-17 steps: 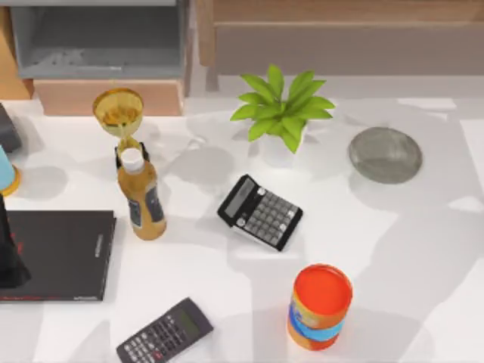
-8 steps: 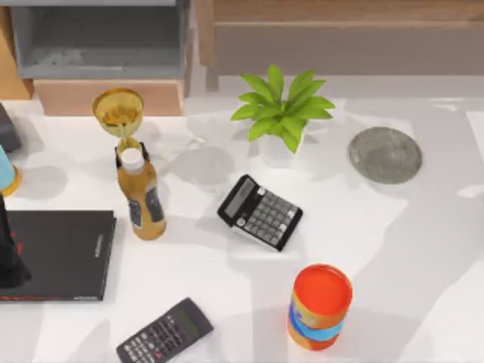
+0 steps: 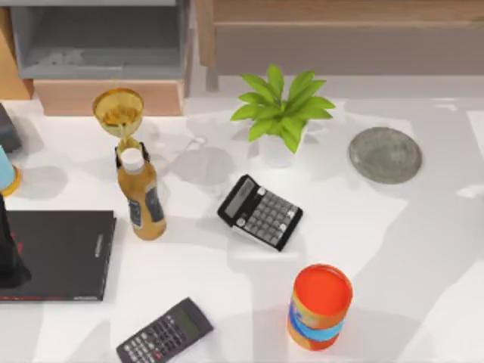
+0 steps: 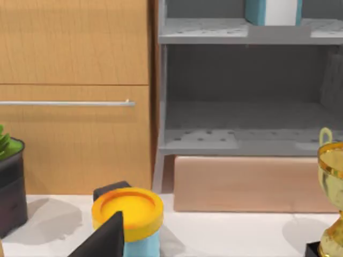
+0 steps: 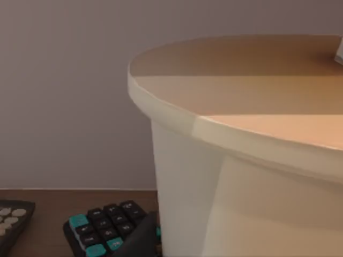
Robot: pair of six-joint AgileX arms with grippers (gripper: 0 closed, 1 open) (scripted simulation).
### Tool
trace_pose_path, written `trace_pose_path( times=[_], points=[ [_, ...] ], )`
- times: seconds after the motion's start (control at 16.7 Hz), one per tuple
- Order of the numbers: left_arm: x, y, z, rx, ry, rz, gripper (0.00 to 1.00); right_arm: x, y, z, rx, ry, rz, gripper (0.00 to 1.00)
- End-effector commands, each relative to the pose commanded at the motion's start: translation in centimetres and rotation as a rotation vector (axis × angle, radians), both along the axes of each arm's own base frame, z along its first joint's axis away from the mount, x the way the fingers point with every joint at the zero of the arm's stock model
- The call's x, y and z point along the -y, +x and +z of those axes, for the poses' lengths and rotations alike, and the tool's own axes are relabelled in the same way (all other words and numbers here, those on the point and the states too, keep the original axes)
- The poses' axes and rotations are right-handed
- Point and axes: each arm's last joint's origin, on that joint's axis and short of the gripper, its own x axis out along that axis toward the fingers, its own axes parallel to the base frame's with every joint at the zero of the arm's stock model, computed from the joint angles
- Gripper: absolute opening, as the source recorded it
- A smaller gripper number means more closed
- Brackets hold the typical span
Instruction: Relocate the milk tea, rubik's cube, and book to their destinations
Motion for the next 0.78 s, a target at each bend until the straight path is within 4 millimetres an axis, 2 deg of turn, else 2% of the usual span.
trace_pose_path(
  times=[0.18, 0.24, 0.78],
  points=[
    [0.0, 0.0, 0.0, 0.0, 0.0, 0.0, 1.0, 0.0, 0.0, 0.0, 0.0, 0.0, 0.0, 0.02],
    [0.0, 0.0, 0.0, 0.0, 0.0, 0.0, 1.0, 0.0, 0.0, 0.0, 0.0, 0.0, 0.0, 0.0],
    [0.0, 0.0, 0.0, 0.0, 0.0, 0.0, 1.0, -0.09, -0.04, 0.08, 0.002, 0.002, 0.002, 0.0]
  ],
)
